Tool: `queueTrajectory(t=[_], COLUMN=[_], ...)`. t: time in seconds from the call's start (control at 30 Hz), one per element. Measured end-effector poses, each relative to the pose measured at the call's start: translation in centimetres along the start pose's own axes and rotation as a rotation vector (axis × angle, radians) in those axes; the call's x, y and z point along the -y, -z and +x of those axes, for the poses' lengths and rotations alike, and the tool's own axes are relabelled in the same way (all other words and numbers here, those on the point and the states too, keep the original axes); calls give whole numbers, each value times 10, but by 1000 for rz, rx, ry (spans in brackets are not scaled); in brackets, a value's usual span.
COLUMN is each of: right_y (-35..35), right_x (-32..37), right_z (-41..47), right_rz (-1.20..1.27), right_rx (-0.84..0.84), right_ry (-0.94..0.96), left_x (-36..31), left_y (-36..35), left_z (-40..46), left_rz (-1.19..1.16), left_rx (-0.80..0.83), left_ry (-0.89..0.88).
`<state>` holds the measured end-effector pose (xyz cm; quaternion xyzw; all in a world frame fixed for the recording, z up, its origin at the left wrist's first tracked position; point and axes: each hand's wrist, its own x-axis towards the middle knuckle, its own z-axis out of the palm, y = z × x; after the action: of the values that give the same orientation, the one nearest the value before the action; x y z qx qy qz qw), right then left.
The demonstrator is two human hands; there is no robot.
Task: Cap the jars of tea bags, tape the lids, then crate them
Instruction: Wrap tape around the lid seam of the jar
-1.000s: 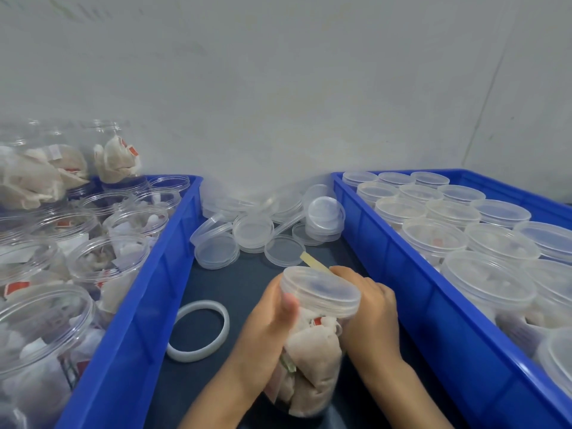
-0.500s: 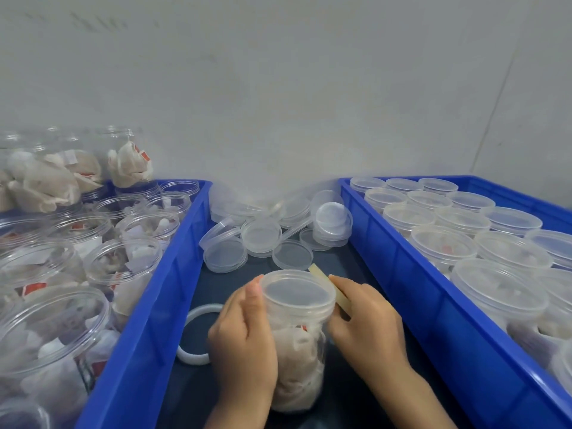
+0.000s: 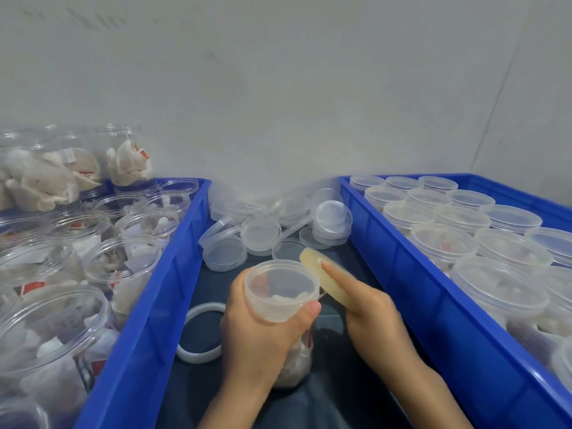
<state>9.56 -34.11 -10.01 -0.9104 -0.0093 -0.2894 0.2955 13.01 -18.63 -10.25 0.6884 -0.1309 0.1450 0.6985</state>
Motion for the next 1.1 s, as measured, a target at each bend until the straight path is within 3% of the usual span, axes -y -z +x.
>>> queueTrajectory(t=[0.1,0.27,0.47,0.77,0.87,1.0,1.1], right_y=[6,16,15,4,7,8,1], right_x=[-4,-2,3,16,16,18,19], right_z=[2,2,4,-8,-7,-4,-4], right_rz=[-188,-340,-379,-383,-393,-388,-411], right_rx=[-181,-224,-129,-92,-134,-220,-133], right_ry=[27,-195,-320,-296,-317,-391,-421], left_x=[-4,-16,-20,-21,-18,-11,-8], left_y=[4,4,2,6,5,1,5], left_z=[2,1,-6,-6,-6,-4,1], left_rz=[-112,-195,-274,-317,-277,-63,-12], left_rx=[23,198,415,642,605,351,222], left_ry=[24,23,93,177,227,143,107])
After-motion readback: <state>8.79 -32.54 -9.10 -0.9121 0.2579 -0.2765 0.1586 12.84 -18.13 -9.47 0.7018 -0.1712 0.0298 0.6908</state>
